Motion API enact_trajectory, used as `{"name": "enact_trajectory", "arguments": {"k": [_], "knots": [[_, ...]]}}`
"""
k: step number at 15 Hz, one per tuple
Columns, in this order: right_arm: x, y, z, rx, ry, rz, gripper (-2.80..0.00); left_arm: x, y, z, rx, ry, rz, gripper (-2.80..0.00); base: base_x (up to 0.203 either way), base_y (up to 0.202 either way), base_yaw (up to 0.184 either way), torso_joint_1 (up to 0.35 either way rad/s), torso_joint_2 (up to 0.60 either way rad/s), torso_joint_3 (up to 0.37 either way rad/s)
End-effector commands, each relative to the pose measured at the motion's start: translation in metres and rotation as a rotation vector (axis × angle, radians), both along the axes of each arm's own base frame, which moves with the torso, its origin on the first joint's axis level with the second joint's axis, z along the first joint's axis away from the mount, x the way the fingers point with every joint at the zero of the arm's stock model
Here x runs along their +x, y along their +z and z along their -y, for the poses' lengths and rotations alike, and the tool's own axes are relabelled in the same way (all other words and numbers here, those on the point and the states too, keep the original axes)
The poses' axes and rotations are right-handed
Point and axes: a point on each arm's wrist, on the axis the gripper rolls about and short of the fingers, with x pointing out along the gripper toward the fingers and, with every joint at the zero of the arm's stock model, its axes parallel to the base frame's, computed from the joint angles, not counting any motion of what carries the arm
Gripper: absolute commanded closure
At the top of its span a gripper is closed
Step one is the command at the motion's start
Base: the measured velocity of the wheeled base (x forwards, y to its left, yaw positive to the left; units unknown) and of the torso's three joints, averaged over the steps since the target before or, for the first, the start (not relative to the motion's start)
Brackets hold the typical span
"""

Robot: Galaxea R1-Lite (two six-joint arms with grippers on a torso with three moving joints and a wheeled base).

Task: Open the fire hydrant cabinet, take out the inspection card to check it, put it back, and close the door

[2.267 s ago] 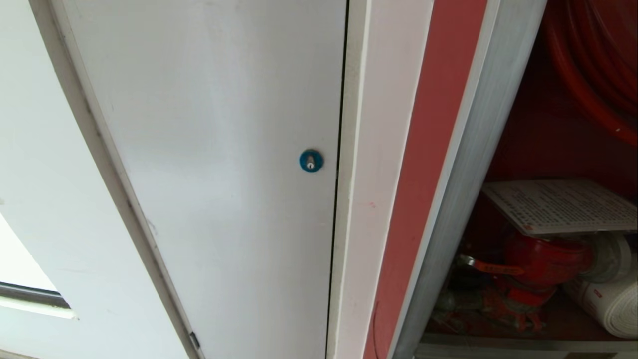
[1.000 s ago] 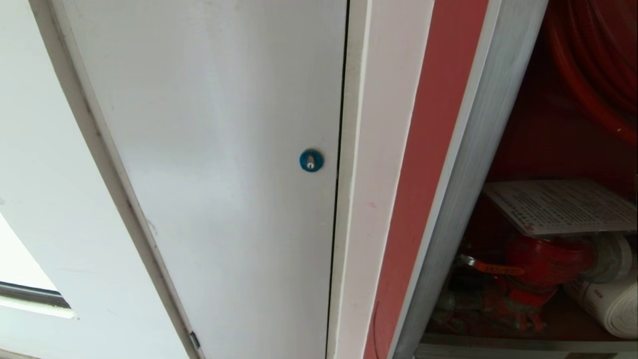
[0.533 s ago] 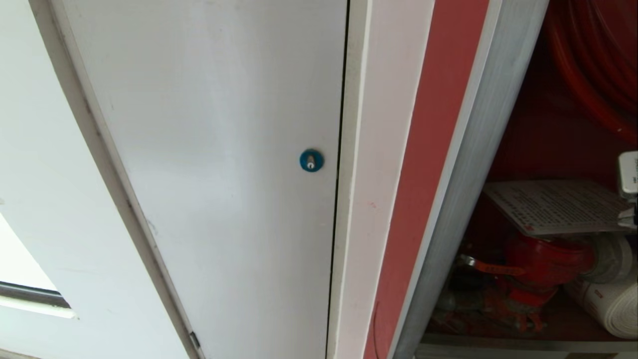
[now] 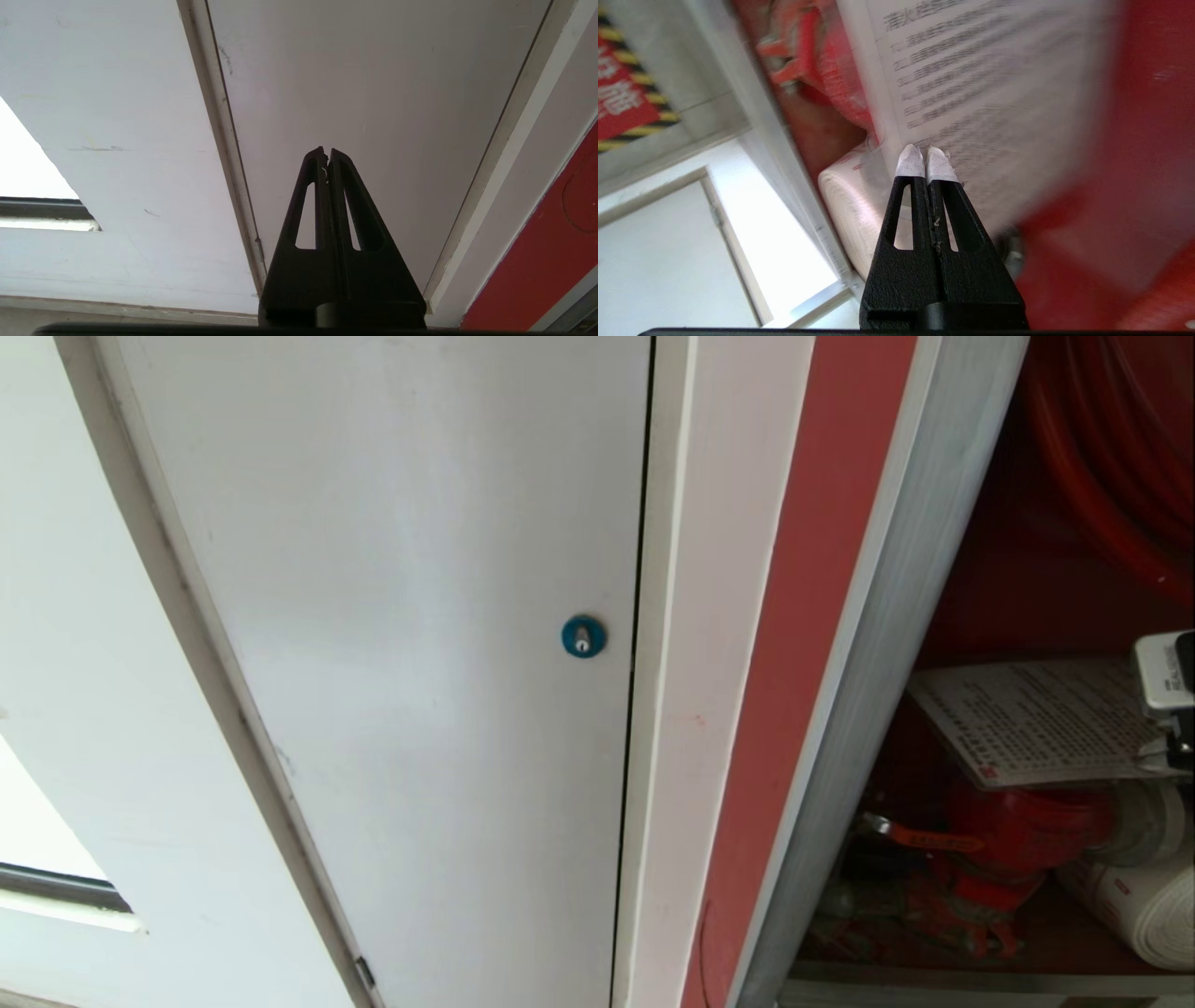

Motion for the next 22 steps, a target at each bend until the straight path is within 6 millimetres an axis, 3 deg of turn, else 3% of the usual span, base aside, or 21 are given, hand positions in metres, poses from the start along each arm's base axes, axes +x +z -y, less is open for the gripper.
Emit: {"name": "enact_trajectory", "arguments": {"k": [1, 13, 19, 22], "knots": [[-0.007, -0.001, 0.000, 0.001, 0.015, -0.024, 0.00, 0.001, -0.004, 0.000, 0.000, -0.001, -0.014, 0.00, 0.000, 0.000, 0.000, 0.000, 0.00, 0.000], [-0.011, 0.014, -0.002, 0.055, 0.053, 0.050, 0.00, 0.001, -0.004, 0.000, 0.000, -0.001, -0.014, 0.00, 0.000, 0.000, 0.000, 0.000, 0.00, 0.000], [-0.047, 0.017, -0.006, 0.059, 0.070, 0.017, 0.00, 0.001, -0.004, 0.000, 0.000, -0.001, -0.014, 0.00, 0.000, 0.000, 0.000, 0.000, 0.00, 0.000], [-0.053, 0.012, -0.007, 0.052, 0.090, -0.025, 0.00, 0.001, -0.004, 0.000, 0.000, -0.001, -0.014, 0.00, 0.000, 0.000, 0.000, 0.000, 0.00, 0.000]]}}
